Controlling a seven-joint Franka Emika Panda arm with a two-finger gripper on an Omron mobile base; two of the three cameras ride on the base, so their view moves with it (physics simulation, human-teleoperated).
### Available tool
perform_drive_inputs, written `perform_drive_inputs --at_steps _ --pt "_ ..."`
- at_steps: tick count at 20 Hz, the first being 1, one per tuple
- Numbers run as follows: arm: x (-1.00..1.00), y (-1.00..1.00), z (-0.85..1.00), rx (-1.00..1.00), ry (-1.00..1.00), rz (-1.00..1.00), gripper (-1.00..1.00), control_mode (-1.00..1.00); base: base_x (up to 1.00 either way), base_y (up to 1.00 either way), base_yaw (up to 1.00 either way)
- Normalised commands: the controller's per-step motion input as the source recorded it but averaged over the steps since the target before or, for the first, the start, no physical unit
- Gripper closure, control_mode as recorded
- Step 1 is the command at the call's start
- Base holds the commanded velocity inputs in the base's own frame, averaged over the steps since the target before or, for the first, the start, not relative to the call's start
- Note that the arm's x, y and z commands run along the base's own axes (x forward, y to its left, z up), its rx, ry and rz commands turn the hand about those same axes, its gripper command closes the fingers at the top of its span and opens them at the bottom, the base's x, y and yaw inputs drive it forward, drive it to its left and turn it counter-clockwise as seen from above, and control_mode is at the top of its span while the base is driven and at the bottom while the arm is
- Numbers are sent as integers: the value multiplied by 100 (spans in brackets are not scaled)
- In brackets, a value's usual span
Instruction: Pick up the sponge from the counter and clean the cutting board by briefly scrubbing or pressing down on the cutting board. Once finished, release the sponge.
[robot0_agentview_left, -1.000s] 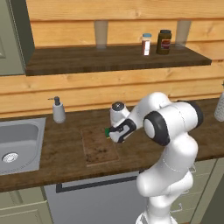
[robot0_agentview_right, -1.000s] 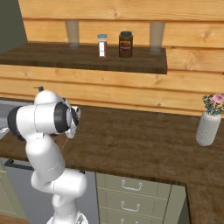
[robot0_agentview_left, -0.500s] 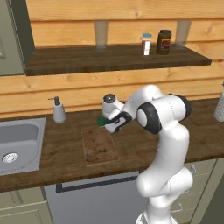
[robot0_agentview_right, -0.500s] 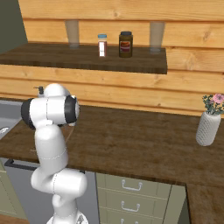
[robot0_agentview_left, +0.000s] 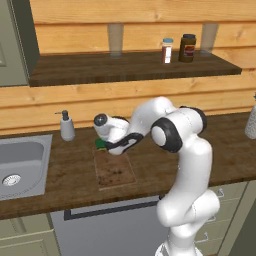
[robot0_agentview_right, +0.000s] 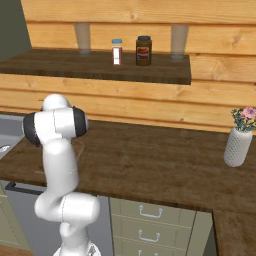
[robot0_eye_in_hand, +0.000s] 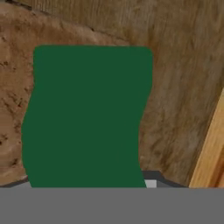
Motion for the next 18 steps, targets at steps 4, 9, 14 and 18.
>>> perform_drive_inputs --at_steps 4,9,14,18 --pt "-11 18 0 0 0 4 100 -100 0 0 0" --pt "-3 -67 0 0 0 1 100 -100 0 0 0" --pt "-5 -100 -8 0 0 0 100 -100 0 0 0" --pt "-29 -100 -1 2 0 1 100 -100 0 0 0"
